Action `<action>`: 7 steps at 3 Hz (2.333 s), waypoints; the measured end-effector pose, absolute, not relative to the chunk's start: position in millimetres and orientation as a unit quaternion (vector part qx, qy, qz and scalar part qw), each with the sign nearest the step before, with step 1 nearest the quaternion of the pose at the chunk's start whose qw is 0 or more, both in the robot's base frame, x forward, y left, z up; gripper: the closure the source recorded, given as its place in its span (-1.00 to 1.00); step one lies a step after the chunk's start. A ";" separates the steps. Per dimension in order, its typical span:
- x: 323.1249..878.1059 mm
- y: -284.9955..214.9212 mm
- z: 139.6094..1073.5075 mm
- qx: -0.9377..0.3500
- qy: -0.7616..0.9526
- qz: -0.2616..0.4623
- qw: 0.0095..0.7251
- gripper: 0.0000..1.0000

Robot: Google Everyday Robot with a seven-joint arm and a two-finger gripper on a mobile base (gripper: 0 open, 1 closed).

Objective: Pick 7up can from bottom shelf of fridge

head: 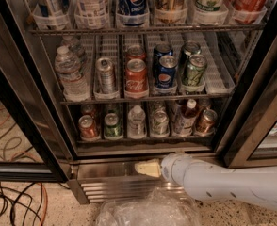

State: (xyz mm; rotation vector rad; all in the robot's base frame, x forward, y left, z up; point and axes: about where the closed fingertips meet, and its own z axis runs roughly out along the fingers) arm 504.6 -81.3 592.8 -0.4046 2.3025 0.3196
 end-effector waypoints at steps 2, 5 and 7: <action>512.1 -79.6 586.0 -0.136 0.898 0.125 0.399 -1.00; 533.8 -60.6 544.5 -0.011 0.871 0.113 0.478 -1.00; 535.1 -64.6 565.3 0.020 0.828 0.059 0.557 -1.00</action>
Offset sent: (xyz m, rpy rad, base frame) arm 0.0240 0.0058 -0.0307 0.0847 -0.1023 -0.1652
